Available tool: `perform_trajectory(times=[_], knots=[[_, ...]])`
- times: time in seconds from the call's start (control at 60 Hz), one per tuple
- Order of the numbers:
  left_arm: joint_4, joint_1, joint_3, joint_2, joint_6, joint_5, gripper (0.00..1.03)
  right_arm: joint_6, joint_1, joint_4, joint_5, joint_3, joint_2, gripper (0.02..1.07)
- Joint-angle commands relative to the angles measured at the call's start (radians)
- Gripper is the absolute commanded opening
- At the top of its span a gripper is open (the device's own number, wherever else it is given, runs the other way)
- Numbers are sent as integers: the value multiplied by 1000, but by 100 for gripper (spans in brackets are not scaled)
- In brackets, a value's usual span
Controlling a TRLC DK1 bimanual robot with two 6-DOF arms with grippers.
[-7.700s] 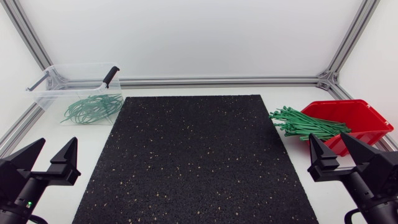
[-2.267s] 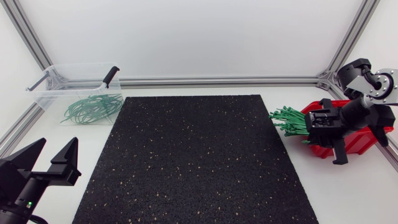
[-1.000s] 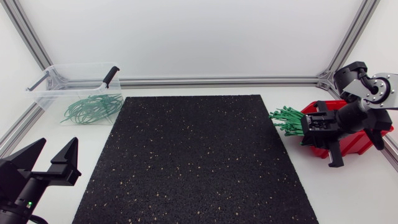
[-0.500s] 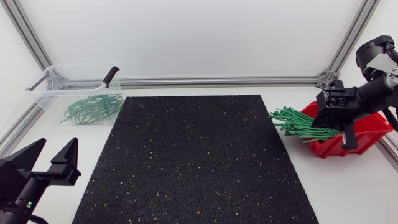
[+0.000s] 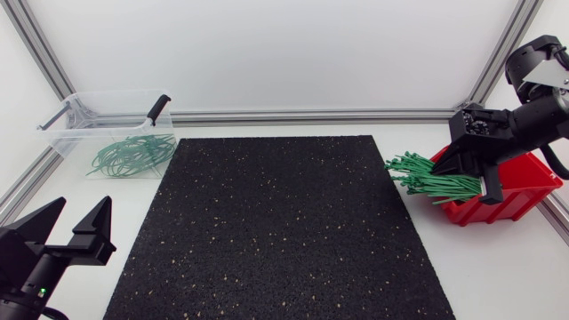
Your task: Take a green cable tie from the red box, thread the tail through the head to close it, then place it in the transparent bin on the left.
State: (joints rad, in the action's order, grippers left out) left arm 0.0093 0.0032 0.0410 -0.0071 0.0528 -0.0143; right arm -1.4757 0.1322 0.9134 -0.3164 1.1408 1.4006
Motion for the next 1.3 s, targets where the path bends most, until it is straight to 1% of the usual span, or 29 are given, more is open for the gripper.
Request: perform_trajectory(times=[0.0, 0.117, 0.267, 0.517, 0.7, 0.783, 0.833, 0.983, 1.133, 1.2, 1.283], knots=[[-23, -2, -39, -5, 10, -4, 99, 14, -11, 8, -13, -55, 17, 8], [-23, -8, -39, -4, 10, -4, 99, 28, -34, 5, -33, -90, -12, 8], [-25, -8, -39, -4, 10, -4, 99, 115, -105, 16, -62, -75, -91, 8], [-25, -6, -39, -5, 10, -4, 99, 307, -218, 99, -136, 86, -146, 8], [-20, -8, -39, -5, 10, -4, 99, 457, -339, 110, -151, 183, -187, 8], [-19, -16, -39, -5, 12, -4, 99, 543, -378, 125, -193, 249, -187, 8], [-19, -16, -39, -7, 12, -4, 99, 578, -401, 131, -201, 280, -181, 8], [-14, -60, -38, -8, 12, -4, 99, 666, -457, 133, -222, 338, -160, 8], [-54, -52, 46, 13, 9, -6, 99, 738, -505, 136, -247, 362, -149, 8], [-55, -52, 86, 68, 4, -7, 99, 778, -528, 133, -250, 372, -143, 8], [-57, -43, 152, 185, 4, -27, 99, 822, -546, 122, -259, 379, -130, 8]])
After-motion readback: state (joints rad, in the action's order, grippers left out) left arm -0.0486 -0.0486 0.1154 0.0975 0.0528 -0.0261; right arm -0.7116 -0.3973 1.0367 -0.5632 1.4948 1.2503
